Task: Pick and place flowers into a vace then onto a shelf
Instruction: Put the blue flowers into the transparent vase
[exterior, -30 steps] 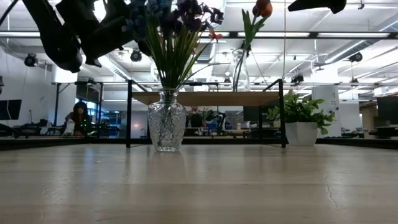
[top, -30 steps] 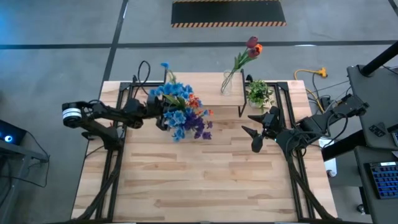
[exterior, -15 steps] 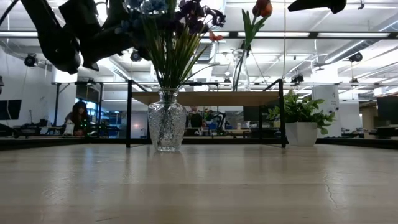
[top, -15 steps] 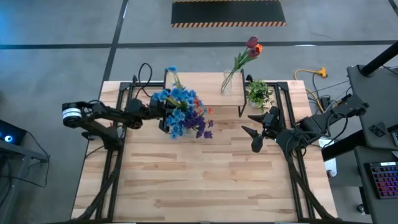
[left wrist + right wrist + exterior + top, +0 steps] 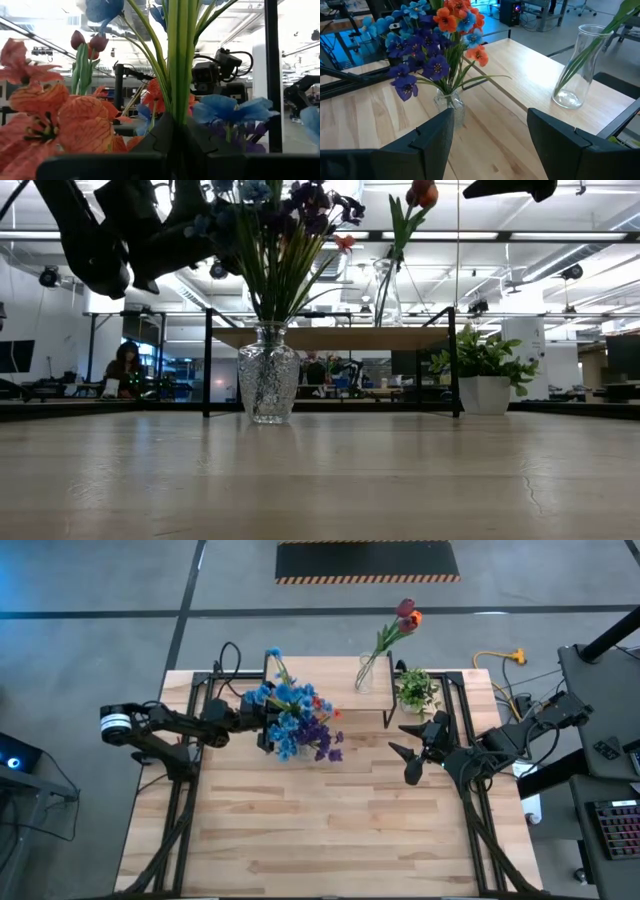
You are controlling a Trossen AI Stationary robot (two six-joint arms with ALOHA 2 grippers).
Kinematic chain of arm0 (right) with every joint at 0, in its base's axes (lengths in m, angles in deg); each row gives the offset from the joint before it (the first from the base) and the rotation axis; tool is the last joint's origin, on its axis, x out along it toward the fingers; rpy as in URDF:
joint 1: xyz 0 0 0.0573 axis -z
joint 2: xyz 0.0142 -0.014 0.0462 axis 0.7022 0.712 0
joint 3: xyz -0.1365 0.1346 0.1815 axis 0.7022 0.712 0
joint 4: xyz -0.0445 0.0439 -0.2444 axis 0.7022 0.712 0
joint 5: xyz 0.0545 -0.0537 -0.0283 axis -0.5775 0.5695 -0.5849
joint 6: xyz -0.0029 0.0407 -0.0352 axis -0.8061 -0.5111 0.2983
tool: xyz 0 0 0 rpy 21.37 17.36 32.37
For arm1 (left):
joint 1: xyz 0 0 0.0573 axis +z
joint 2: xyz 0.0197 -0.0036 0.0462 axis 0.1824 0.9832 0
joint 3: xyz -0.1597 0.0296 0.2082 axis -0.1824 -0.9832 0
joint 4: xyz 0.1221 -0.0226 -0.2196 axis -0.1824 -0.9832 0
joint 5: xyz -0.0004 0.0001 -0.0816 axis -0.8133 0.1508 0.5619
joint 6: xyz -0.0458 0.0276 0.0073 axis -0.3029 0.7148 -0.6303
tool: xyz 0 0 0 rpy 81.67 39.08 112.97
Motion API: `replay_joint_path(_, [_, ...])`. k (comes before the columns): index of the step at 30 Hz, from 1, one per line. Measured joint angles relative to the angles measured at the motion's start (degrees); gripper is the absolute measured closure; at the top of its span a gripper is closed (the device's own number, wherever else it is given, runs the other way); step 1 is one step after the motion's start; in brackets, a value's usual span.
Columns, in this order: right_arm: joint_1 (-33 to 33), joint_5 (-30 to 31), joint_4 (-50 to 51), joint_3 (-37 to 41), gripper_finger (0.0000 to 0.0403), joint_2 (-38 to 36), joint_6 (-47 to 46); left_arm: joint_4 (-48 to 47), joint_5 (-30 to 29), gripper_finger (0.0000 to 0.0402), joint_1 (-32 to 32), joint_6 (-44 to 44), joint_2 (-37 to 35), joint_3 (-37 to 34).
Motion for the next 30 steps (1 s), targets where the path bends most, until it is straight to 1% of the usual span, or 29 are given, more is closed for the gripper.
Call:
replay_joint_path(5, [0.02, 0.0, 0.0, 0.0, 0.0161, 0.0, 0.0, -1.26, 0.13, 0.0396, -0.02, 0.73, 0.24, -0.04])
replay_joint_path(11, [0.0, -0.01, 0.0, 0.0, 0.0161, 0.0, 0.0, -2.96, 1.58, 0.0396, -0.31, 0.6, 0.52, -0.34])
replay_joint_path(23, [0.0, 0.0, 0.13, 0.0, 0.0161, 0.0, 0.02, -2.79, 1.7, 0.0396, -1.71, 0.16, 1.88, -3.75])
replay_joint_path(30, [0.82, 0.0, 0.21, 0.0, 0.0161, 0.0, 0.17, -2.94, 1.7, 0.0396, -1.77, 0.13, 2.05, -3.96])
